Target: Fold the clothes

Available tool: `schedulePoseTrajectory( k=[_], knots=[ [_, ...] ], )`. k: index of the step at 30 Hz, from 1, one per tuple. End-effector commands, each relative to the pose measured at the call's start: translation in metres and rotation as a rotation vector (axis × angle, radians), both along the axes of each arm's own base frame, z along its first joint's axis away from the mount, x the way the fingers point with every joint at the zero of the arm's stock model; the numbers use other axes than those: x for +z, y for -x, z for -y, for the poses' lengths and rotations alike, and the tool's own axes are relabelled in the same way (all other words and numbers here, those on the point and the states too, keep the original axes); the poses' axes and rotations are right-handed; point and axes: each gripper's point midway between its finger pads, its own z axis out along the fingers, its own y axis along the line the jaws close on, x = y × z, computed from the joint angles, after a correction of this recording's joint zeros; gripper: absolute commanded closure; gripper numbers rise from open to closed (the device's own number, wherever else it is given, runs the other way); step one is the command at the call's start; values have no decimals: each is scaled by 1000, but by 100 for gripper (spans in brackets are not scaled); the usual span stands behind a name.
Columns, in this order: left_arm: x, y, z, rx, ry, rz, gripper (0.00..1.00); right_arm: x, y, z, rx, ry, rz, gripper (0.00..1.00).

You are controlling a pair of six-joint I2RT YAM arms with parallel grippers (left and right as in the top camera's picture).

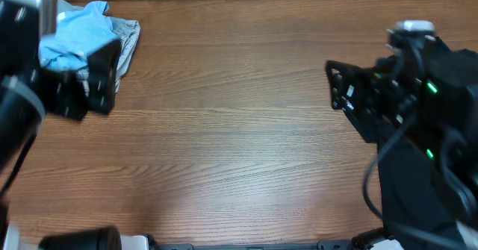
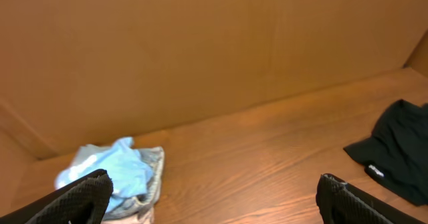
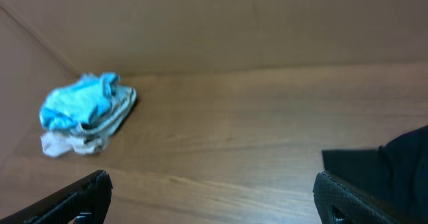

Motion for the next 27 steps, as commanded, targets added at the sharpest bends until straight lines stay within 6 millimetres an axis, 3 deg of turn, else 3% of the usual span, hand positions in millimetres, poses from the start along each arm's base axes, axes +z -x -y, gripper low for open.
schedulePoseTrajectory(
  k=[1, 5, 13, 17, 20, 24, 27],
  knots=[
    [-4, 6, -5, 26, -34, -10, 0, 10, 5, 13, -56, 16, 45, 0],
    [1, 15, -3, 24, -35, 12, 0, 17, 14, 16, -56, 6, 70, 0],
    [0, 14, -3, 25, -35, 10, 0, 11, 9, 14, -59, 9, 45, 0],
    [-1, 12, -4, 24, -35, 4, 0, -12, 17, 21, -65, 77, -45, 0],
    [-1, 12, -4, 24, -34, 3, 0, -17, 18, 24, -76, 92, -62, 0],
    [-1, 12, -4, 24, -34, 3, 0, 17, -1, 43, -159, 87, 128, 0],
    [-1, 12, -4, 24, -34, 3, 0, 45, -7, 44, -106, 98, 349, 0]
  ],
)
